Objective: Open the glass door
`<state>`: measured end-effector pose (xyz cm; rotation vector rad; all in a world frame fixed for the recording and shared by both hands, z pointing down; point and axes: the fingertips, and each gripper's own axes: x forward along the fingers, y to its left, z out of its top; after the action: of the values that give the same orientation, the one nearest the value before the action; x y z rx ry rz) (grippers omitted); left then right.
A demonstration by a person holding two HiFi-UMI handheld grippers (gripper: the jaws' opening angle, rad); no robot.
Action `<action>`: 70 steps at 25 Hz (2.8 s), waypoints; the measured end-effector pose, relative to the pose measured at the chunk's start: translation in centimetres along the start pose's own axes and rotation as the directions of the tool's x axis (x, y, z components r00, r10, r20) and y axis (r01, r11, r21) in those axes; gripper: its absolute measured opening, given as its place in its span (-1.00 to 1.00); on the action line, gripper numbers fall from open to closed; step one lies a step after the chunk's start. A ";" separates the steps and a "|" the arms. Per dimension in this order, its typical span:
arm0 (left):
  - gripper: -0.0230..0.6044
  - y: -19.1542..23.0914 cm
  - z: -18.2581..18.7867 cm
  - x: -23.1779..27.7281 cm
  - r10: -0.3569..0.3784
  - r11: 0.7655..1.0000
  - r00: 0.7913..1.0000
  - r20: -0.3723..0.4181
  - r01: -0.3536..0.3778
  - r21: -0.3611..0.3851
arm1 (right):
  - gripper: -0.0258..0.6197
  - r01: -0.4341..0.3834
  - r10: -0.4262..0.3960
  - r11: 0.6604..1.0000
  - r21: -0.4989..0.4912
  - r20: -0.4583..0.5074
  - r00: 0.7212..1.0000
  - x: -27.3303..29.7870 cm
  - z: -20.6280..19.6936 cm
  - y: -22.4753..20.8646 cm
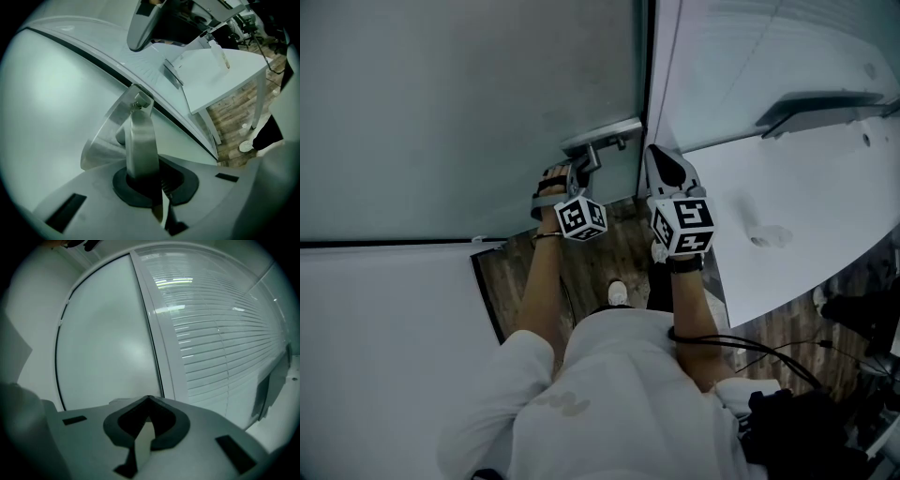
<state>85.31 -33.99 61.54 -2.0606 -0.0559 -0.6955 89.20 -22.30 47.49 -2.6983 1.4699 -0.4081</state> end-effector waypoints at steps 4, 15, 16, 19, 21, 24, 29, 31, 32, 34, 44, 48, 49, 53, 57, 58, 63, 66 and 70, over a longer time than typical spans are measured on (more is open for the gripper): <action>-0.91 -0.2 -0.1 -0.3 -0.006 1.000 1.000 0.001 0.006 0.003 | -0.92 -0.007 0.008 1.000 -0.019 0.010 1.000 -0.7 0.6 1.3; -0.91 -2.6 0.2 -3.9 -0.083 0.987 0.995 -0.049 0.090 0.137 | -0.91 0.034 -0.031 0.998 -0.055 0.050 0.998 -5.3 2.6 2.7; -0.91 -2.7 0.0 -4.4 -0.099 0.978 0.992 -0.078 0.112 0.178 | -0.92 0.036 -0.033 0.998 -0.059 0.053 0.998 -5.7 2.6 3.0; -0.91 -3.1 0.2 -6.0 -0.195 0.961 0.976 -0.097 0.210 0.182 | -0.92 0.048 -0.044 0.997 -0.062 0.064 0.997 -6.9 2.7 3.7; -0.91 -4.0 0.6 -6.9 -0.276 0.949 0.958 -0.075 0.284 0.137 | -0.92 0.056 -0.052 0.997 -0.056 0.065 0.997 -7.6 2.5 4.1; -0.91 -5.2 0.7 -7.8 -0.353 0.923 0.932 -0.080 0.361 0.133 | -0.92 0.060 -0.056 0.997 -0.057 0.070 0.996 -8.5 2.2 5.1; -0.91 -5.6 0.0 -11.0 -0.366 0.924 0.930 -0.043 0.368 0.104 | -0.92 0.070 -0.063 0.994 -0.081 0.093 0.994 -11.0 2.0 9.8; -0.91 -5.9 -0.1 -11.9 -0.351 0.929 0.936 -0.025 0.351 0.117 | -0.92 0.077 -0.069 0.993 -0.088 0.095 0.993 -11.9 1.4 11.3; -0.91 -6.1 -0.1 -12.2 -0.338 0.933 0.941 -0.018 0.338 0.125 | -0.92 0.080 -0.072 0.993 -0.091 0.094 0.993 -12.3 1.1 11.9; -0.91 -6.2 -0.2 -12.5 -0.309 0.941 0.951 -0.014 0.308 0.139 | -0.92 0.083 -0.074 0.991 -0.101 0.091 0.993 -13.0 0.5 13.0; -0.91 -7.8 -0.3 -14.3 -0.290 0.945 0.957 -0.019 0.290 0.151 | -0.91 0.165 -0.157 0.976 -0.142 0.067 0.985 -17.2 -1.4 15.1; -0.91 -7.9 -0.1 -15.2 -0.279 0.948 0.960 -0.023 0.279 0.156 | -0.91 0.187 -0.180 0.970 -0.153 0.059 0.982 -19.1 -1.4 15.0; -0.91 -7.8 0.3 -15.3 -0.276 0.948 0.961 -0.023 0.276 0.157 | -0.91 0.189 -0.182 0.969 -0.158 0.058 0.982 -19.5 -1.2 14.7; -0.91 -8.3 1.1 -15.8 -0.280 0.945 0.959 -0.038 0.282 0.164 | -0.91 0.185 -0.177 0.967 -0.172 0.061 0.982 -20.6 -0.5 14.6; -0.91 -9.8 0.1 -16.5 -0.330 0.929 0.941 -0.078 0.339 0.148 | -0.92 0.140 -0.126 0.970 -0.197 0.081 0.989 -21.5 0.1 17.1; -0.91 -9.8 0.1 -16.8 -0.330 0.929 0.941 -0.080 0.338 0.150 | -0.91 0.128 -0.111 0.970 -0.205 0.091 0.990 -22.0 0.3 17.9; -0.91 -11.2 -1.0 -18.2 -0.312 0.919 0.944 -0.109 0.329 0.217 | -0.91 0.116 -0.098 0.966 -0.229 0.090 0.991 -26.7 -1.1 20.0; -0.92 -12.4 -2.4 -18.8 -0.275 0.899 0.943 -0.185 0.321 0.298 | -0.91 0.123 -0.113 0.968 -0.218 0.061 0.992 -30.0 -3.0 19.4; -0.92 -13.9 -2.2 -20.7 -0.262 0.889 0.949 -0.177 0.309 0.337 | -0.91 0.130 -0.126 0.972 -0.197 0.032 0.991 -35.0 -5.9 18.7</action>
<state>62.76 -23.19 62.79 -1.6638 -0.3952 -0.9224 54.32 -2.96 42.81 -2.9544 1.4059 -0.2517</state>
